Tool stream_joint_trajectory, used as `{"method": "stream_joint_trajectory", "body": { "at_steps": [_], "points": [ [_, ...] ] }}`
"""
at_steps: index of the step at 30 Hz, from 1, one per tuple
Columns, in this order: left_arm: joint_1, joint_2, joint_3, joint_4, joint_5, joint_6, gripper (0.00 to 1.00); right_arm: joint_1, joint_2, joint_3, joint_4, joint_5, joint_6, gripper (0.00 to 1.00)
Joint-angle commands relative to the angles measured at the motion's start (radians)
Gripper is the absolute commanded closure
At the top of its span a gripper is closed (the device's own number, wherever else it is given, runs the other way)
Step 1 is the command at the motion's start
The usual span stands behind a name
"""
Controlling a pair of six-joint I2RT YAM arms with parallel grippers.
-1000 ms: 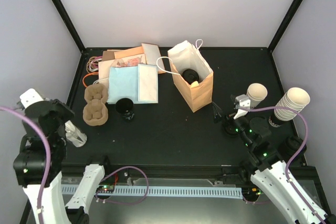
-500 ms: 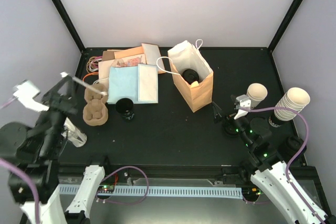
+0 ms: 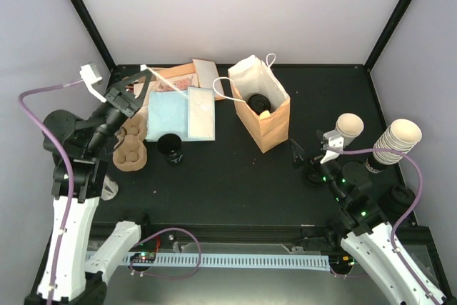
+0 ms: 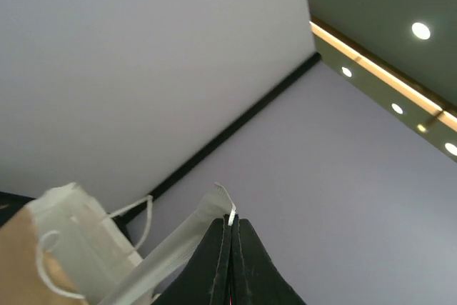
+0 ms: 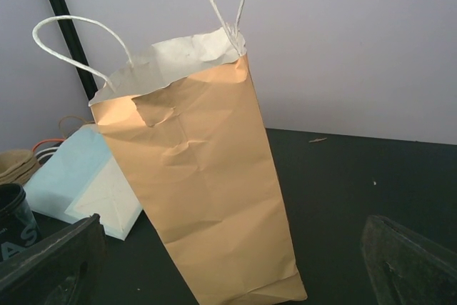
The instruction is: Pack the takeout coffee
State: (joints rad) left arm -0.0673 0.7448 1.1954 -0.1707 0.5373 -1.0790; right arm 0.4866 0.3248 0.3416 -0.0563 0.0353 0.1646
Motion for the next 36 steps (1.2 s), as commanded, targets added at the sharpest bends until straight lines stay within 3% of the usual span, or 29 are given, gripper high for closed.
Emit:
{"method": "stream_joint_trajectory", "body": {
  "at_steps": [1,9,14,24,25,26,29,31,32,36],
  "points": [
    [-0.148,0.094,0.027,0.178,-0.071,0.024,0.98,-0.003,-0.005,0.033,-0.012,0.034,-0.014,0.00],
    [-0.350,0.317,0.132,0.257,-0.157,0.117,0.98,-0.003,0.001,0.059,-0.038,0.060,-0.031,0.00],
    [-0.389,0.433,0.185,0.251,-0.222,0.202,0.98,-0.003,-0.007,0.068,-0.058,0.070,-0.038,0.00],
    [-0.403,0.683,0.279,0.308,-0.224,0.209,0.98,-0.003,-0.015,0.059,-0.068,0.086,-0.041,0.00],
    [-0.404,0.705,0.294,0.305,-0.224,0.211,0.95,-0.003,-0.015,0.057,-0.066,0.087,-0.039,0.00],
    [-0.407,0.727,0.315,0.293,-0.221,0.217,0.85,-0.004,-0.014,0.056,-0.063,0.087,-0.039,0.00],
    [-0.416,0.803,0.402,0.202,-0.220,0.279,0.31,-0.003,-0.010,0.053,-0.060,0.087,-0.037,0.00],
    [-0.419,0.839,0.455,0.124,-0.217,0.342,0.06,-0.003,-0.008,0.054,-0.061,0.085,-0.037,0.00],
    [-0.420,0.849,0.475,0.088,-0.214,0.364,0.02,-0.003,-0.009,0.054,-0.063,0.086,-0.037,0.00],
    [-0.420,0.827,0.480,0.001,-0.226,0.429,0.01,-0.003,-0.013,0.052,-0.067,0.090,-0.037,0.00]
  ]
}}
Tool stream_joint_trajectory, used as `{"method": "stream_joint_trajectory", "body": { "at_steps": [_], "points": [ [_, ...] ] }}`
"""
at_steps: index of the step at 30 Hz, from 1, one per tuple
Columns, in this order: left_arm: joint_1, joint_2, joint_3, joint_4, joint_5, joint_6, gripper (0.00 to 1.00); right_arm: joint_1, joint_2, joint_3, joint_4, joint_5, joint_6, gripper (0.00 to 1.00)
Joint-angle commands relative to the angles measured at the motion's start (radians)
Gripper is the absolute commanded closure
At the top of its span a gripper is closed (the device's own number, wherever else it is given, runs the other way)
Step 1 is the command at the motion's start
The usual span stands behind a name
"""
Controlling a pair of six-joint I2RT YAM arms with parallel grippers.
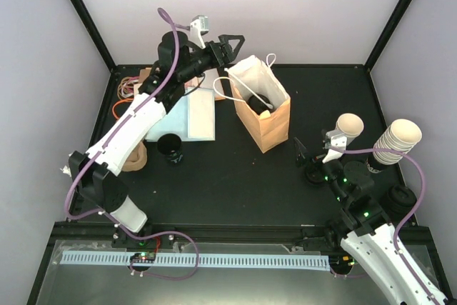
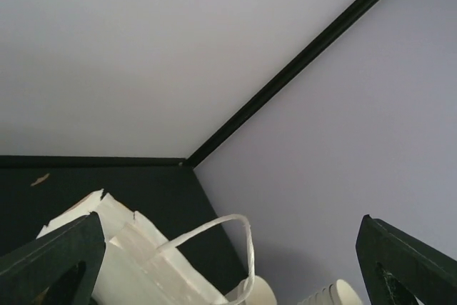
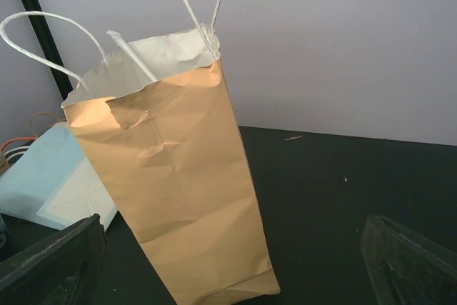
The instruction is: Pack the takeout coffee
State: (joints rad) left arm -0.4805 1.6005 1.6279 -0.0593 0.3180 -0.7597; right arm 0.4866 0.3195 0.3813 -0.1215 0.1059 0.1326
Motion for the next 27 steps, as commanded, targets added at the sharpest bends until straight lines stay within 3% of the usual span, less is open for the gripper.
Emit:
{"method": "stream_joint_trajectory", "body": {
  "at_steps": [1,14,27],
  "points": [
    [-0.007,-0.042,0.039,-0.127,-0.013,0.130,0.01,-0.003,-0.009,0.011,-0.002,0.019,-0.005,0.00],
    [-0.006,-0.405,-0.167,-0.290,-0.073,0.328,0.01,-0.003,0.005,0.022,0.000,0.019,-0.021,0.00],
    [-0.005,-0.773,-0.494,-0.398,-0.376,0.448,0.01,-0.004,-0.007,0.030,-0.017,0.037,-0.044,0.00]
  ]
}}
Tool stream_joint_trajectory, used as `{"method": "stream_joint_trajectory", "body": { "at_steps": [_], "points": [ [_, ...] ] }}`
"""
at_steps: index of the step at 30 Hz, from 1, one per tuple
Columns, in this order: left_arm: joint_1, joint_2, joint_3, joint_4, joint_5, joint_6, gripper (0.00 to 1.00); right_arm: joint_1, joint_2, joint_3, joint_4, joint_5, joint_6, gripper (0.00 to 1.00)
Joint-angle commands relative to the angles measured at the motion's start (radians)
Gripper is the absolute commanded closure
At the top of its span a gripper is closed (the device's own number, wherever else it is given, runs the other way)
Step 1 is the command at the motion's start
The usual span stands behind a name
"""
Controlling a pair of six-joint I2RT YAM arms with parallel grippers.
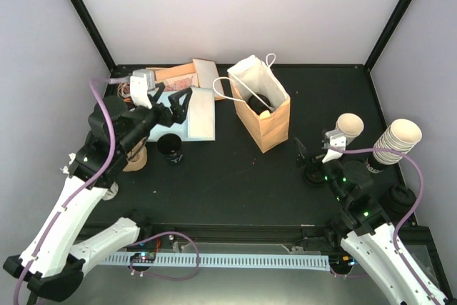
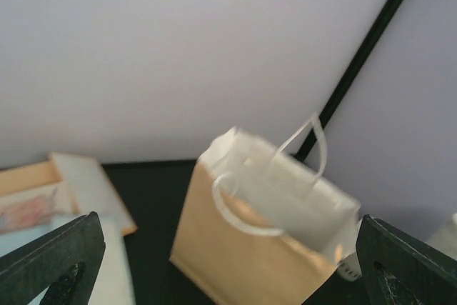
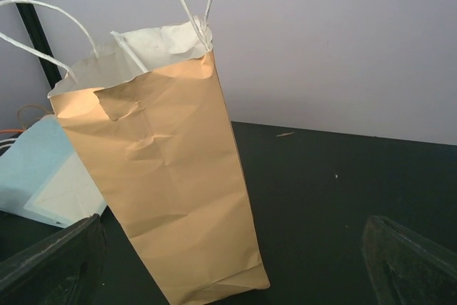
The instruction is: Pack the takeout coffee
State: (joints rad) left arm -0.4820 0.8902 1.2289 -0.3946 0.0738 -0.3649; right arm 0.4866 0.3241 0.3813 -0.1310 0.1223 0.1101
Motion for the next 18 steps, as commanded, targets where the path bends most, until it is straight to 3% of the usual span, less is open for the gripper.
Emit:
{"method": "stream_joint_trajectory", "body": {
  "at_steps": [1,11,15,18],
  "points": [
    [-0.004,-0.085,-0.130,-0.068,-0.148,0.051,0.01,-0.003,-0.011,0.032,-0.008,0.020,-0.022,0.00],
    [-0.003,-0.255,-0.461,-0.028,-0.263,0.021,0.01,-0.003,-0.015,0.020,-0.019,0.038,-0.020,0.00],
    [-0.004,-0.253,-0.526,-0.039,-0.294,0.015,0.01,-0.003,-0.017,0.010,-0.015,0.037,-0.011,0.00],
    [-0.003,-0.249,-0.567,-0.046,-0.396,-0.031,0.01,-0.002,0.001,0.004,-0.019,0.033,-0.003,0.00]
  ]
}}
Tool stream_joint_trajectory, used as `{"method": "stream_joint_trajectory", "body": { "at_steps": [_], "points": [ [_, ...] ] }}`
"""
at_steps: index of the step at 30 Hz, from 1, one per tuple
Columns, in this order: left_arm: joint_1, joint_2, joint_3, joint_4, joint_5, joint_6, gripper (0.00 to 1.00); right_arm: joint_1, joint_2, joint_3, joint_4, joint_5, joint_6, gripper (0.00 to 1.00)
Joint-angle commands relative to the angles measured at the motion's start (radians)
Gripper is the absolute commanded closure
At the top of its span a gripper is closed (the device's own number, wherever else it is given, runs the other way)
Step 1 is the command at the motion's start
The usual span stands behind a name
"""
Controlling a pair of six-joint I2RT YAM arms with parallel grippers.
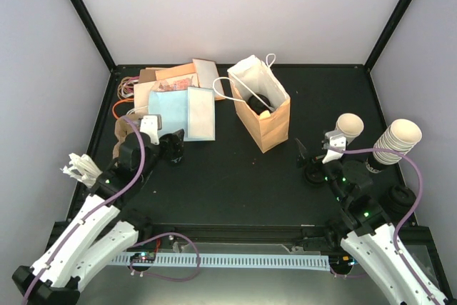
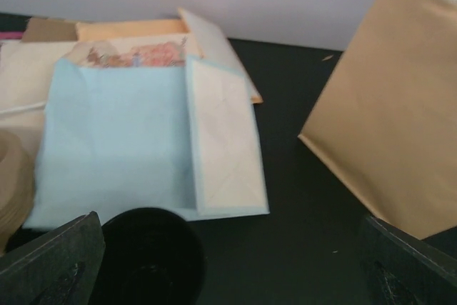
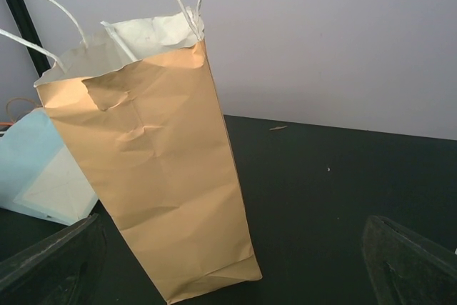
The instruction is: Pack the takeout coffee
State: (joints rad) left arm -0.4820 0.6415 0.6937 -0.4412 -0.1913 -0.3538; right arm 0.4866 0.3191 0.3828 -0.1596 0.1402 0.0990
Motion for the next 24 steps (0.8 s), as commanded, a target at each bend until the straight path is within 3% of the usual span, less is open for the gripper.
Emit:
{"method": "stream_joint_trajectory", "body": {
  "at_steps": [1,6,9,12,16,20,24],
  "points": [
    [-0.003,-0.004,-0.051,0.013,-0.152,-0.031,0.01,-0.003,0.016,0.001,0.009,0.024,0.016,0.00],
    [0.003,-0.006,-0.105,0.072,-0.238,0.078,0.01,-0.003,0.108,0.021,0.030,0.048,-0.008,0.00],
    [0.037,0.024,-0.055,0.031,-0.282,0.039,0.01,-0.006,0.200,0.056,0.051,0.083,-0.006,0.00],
    [0.047,0.019,-0.073,0.101,-0.320,0.046,0.01,-0.024,0.267,0.073,0.103,0.082,0.003,0.00],
    [0.072,0.028,-0.136,0.237,-0.316,0.087,0.01,-0.115,0.343,0.083,0.174,0.037,-0.011,0.00],
    [0.174,0.030,-0.201,0.437,-0.210,0.112,0.01,-0.227,0.442,0.120,0.242,-0.035,-0.031,0.00],
    [0.251,0.167,-0.156,0.500,-0.217,0.171,0.01,-0.268,0.548,0.154,0.306,-0.056,-0.035,0.00]
  ]
}}
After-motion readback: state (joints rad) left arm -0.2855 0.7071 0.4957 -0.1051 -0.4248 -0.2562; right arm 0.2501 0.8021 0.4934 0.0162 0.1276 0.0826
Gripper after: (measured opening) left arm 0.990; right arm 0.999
